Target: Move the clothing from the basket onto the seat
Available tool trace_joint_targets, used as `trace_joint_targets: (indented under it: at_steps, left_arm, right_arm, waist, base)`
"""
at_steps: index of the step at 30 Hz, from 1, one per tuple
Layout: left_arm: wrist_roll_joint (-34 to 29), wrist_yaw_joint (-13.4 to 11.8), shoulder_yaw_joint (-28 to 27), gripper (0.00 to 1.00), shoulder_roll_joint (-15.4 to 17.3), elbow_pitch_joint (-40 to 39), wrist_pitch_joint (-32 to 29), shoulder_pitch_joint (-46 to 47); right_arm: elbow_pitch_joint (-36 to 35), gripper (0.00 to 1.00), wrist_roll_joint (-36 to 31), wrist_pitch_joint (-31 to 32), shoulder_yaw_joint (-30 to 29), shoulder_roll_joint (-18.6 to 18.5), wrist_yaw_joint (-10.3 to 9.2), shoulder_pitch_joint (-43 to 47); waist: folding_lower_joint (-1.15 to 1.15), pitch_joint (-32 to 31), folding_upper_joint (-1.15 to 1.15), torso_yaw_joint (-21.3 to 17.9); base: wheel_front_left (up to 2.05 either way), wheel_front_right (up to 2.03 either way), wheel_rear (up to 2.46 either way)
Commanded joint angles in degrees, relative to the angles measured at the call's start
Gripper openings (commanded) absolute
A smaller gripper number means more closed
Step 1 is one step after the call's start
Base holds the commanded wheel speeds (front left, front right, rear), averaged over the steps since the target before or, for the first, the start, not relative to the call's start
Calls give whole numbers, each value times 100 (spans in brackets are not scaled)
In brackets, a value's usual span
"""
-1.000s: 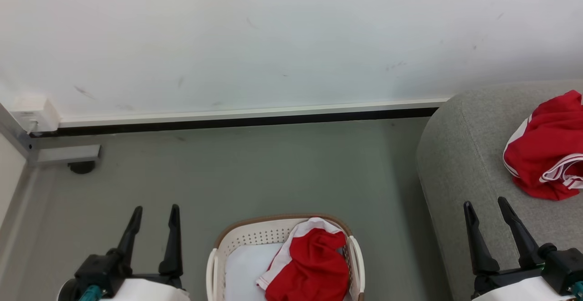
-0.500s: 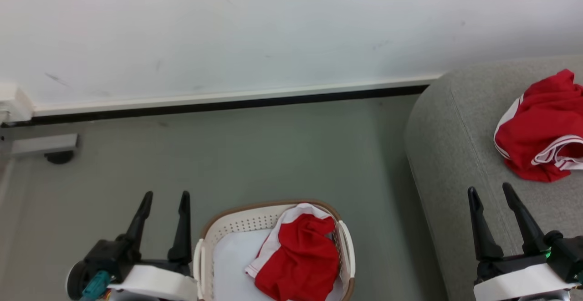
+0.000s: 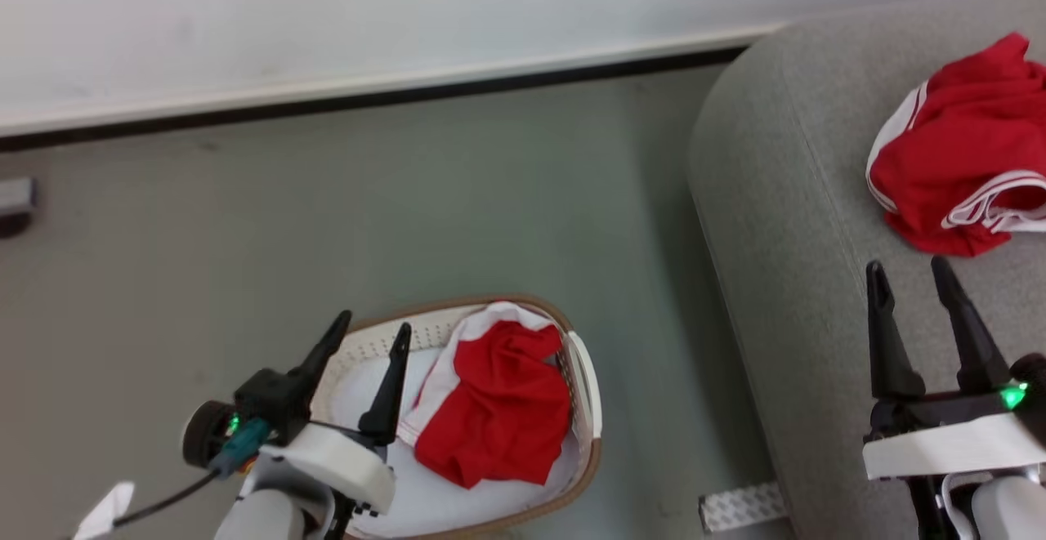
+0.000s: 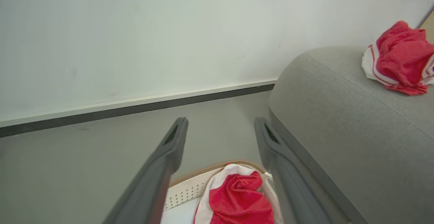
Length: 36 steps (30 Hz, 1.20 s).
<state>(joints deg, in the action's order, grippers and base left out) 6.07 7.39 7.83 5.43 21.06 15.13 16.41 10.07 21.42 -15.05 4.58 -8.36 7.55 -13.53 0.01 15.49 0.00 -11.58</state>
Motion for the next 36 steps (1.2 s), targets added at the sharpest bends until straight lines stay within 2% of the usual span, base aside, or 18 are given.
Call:
trace_joint_targets:
  at_steps: [1, 8, 15, 22, 36]
  left_arm:
    - [-7, 6, 100, 100, 106, 248, 2, 167]
    - [231, 2, 875, 100, 405, 1511, -105, 1122]
    - [387, 3, 1700, 100, 564, 2664, -347, 2031]
    - [646, 3, 2349, 100, 537, 3705, -635, 2759]
    - [1422, 3, 3708, 100, 756, 4583, -1372, 3792]
  right_arm:
    - [-49, 100, 72, -18, -45, 21, -13, -125]
    - [-256, 100, 133, -17, -178, 59, -13, -542]
    - [-488, 100, 87, -17, -336, 176, -13, -889]
    - [-708, 100, 92, -17, -382, 313, -13, -1202]
    - [-845, 100, 178, -17, -152, 525, -13, -1584]
  waist:
    - [-1, 307, 0, -155]
    - [-1, 1022, 0, -335]
    - [-1, 1698, 0, -478]
    - [-1, 2334, 0, -654]
    - [-1, 3284, 0, -1091]
  base:
    - [0, 0, 0]
    - [0, 0, 0]
    - [0, 0, 0]
    - [0, 0, 0]
    - [0, 0, 0]
